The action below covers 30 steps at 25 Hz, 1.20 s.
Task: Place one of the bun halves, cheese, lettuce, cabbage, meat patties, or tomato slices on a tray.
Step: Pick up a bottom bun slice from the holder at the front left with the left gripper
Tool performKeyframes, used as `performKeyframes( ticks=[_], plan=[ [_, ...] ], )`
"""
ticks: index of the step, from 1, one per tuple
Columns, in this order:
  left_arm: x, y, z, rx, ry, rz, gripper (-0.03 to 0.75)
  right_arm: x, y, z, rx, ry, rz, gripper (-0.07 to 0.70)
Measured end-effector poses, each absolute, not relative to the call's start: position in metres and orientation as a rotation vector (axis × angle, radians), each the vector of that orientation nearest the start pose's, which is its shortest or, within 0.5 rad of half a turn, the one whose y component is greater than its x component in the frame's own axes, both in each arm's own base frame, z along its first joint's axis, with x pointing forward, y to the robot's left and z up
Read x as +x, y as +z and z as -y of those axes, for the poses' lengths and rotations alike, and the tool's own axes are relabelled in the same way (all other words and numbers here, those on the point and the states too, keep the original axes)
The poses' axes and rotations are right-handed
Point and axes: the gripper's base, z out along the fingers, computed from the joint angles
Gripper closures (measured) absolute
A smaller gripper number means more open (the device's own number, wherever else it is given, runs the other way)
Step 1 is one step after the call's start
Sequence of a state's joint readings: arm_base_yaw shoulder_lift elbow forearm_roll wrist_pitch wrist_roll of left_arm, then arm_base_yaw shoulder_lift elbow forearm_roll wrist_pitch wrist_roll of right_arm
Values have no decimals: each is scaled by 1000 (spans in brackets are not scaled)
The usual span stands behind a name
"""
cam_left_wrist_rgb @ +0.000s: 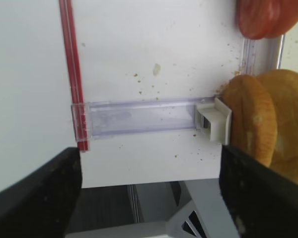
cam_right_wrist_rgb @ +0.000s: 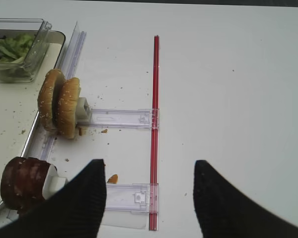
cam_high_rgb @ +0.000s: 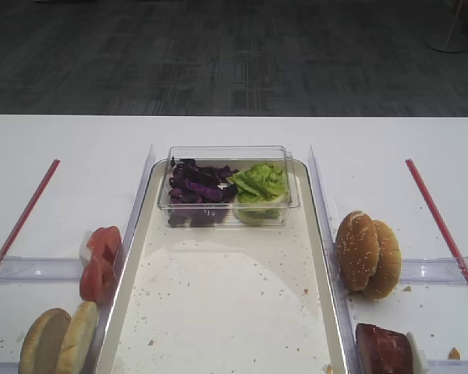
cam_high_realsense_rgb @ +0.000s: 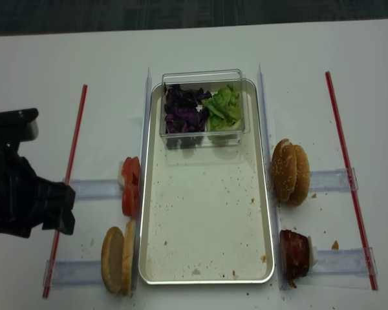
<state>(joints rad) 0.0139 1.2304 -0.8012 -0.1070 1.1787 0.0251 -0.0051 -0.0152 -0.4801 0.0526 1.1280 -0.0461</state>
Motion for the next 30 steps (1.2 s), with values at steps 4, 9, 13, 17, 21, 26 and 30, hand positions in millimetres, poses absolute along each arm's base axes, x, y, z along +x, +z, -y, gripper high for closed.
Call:
performKeyframes(
  ticks=[4,9,13,17,21,26,30],
  plan=[
    [192,248,7,-47,-162,-3075,191,-8,266,-4,-48,33,-2115,205],
    [192,248,7,-55,-166,-3073,191,-8,266,-4,-48,33,-2115,205],
    [192,248,13,-42,-171,-3076,191,-8,266,-4,-46,34,-2115,205],
    [191,248,29,12,-188,-3082,191,-8,266,-4,-46,34,-2115,205],
    [187,248,48,82,-201,-3088,191,-8,266,-4,-46,34,-2115,205],
    [180,248,73,169,-216,-3090,191,-8,266,-4,-46,34,-2115,205],
    [172,248,91,228,-243,-3092,193,-8,266,-4,-46,34,-2115,205]
  ],
)
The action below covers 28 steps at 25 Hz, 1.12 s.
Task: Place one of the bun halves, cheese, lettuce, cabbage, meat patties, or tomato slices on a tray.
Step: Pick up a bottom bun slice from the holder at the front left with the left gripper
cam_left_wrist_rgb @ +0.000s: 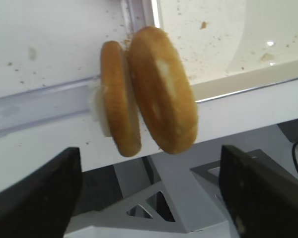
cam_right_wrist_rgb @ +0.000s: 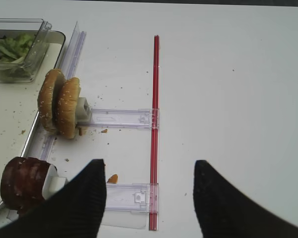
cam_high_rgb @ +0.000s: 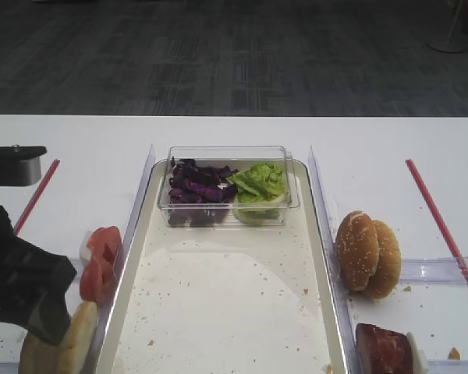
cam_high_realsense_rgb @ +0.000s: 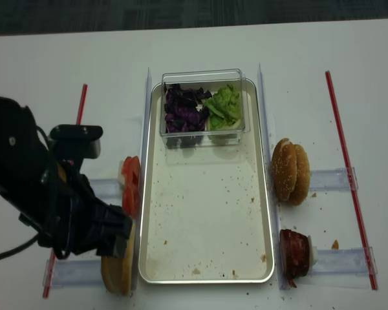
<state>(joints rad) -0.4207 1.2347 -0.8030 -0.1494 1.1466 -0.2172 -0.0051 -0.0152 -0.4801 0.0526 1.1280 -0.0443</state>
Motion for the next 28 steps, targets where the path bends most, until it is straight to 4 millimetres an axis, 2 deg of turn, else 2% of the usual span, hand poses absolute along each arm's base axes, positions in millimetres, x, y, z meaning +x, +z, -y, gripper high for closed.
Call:
performKeyframes(
  ticks=[4,12,17,28],
  plan=[
    [162,249,110,286,-305,-3096,195,-8,266,-4,-46,34,-2115,205],
    [152,250,126,325,-348,-3100,202,-8,266,-4,-46,34,-2115,205],
    [155,247,129,279,-355,-3093,202,-8,266,-4,-46,34,-2115,205],
    [172,221,138,284,-278,-3150,254,-8,266,-4,-46,34,-2115,205]
  ],
)
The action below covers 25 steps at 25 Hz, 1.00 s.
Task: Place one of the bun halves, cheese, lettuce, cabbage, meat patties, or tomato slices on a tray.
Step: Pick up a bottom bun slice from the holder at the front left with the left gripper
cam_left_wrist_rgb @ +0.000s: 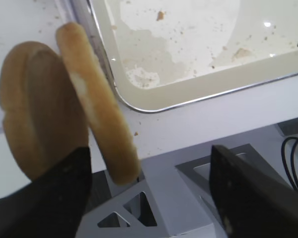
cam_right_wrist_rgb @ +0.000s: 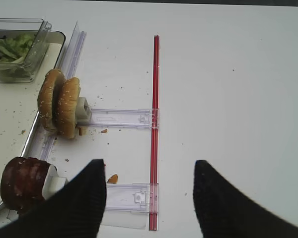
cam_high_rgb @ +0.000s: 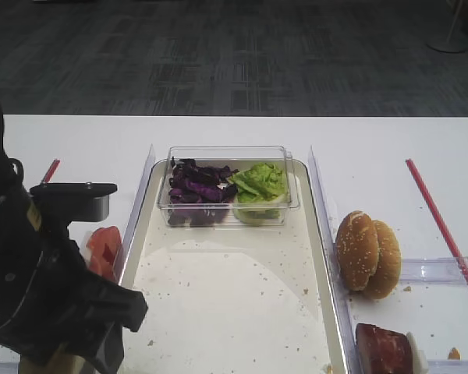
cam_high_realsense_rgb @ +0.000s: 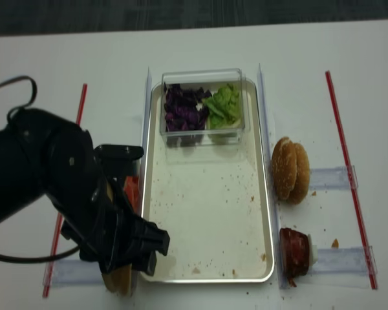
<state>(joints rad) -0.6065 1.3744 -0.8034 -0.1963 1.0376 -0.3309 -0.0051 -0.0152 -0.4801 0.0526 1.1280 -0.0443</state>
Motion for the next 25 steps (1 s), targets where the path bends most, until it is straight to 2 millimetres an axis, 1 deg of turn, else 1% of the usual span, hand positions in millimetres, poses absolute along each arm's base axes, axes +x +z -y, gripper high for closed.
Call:
performKeyframes(
  ticks=[5,12,15,22,25],
  plan=[
    [179,213,139,304,-222,-3156,256,-8,266,-4,-46,34,-2115,205],
    [185,204,143,306,-211,-3153,269,-8,266,-4,-44,35,-2115,205],
    [187,199,143,319,-187,-3153,292,-8,266,-4,-44,35,-2115,205],
    [190,199,143,327,-186,-3128,351,-8,266,-4,-44,35,-2115,205],
    [191,199,142,337,-155,-3118,370,-8,266,-4,-44,35,-2115,205]
  ],
)
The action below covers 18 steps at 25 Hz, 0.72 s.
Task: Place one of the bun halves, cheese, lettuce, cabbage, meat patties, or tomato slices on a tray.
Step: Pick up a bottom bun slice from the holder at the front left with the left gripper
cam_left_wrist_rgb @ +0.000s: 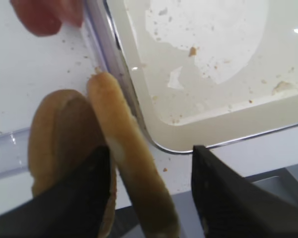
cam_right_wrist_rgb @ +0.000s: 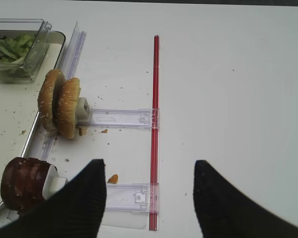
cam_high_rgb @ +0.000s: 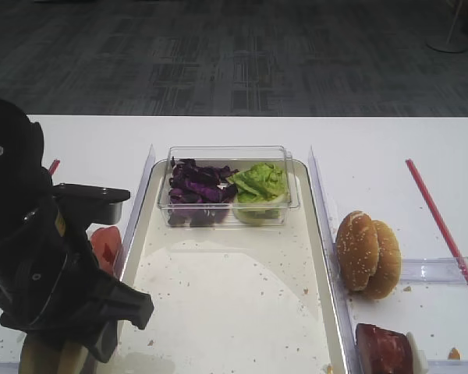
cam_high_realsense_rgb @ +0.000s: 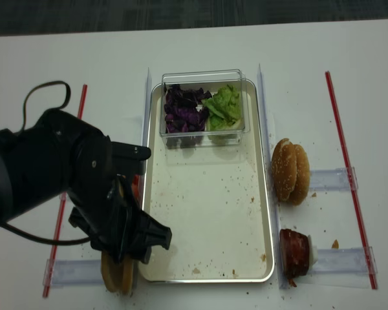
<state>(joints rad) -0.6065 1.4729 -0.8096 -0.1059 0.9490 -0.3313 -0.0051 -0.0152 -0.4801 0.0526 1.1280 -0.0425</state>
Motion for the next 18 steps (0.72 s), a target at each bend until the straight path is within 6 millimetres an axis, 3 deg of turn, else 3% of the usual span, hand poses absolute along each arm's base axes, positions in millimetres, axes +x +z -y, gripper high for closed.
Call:
performKeyframes(
  ticks=[11,18],
  plan=[
    [193,199,138,336,-88,-3098,437,-8,266,-4,-42,36,-2115,205],
    [193,199,137,346,-75,-3093,526,-8,266,-4,-42,36,-2115,205]
  ],
)
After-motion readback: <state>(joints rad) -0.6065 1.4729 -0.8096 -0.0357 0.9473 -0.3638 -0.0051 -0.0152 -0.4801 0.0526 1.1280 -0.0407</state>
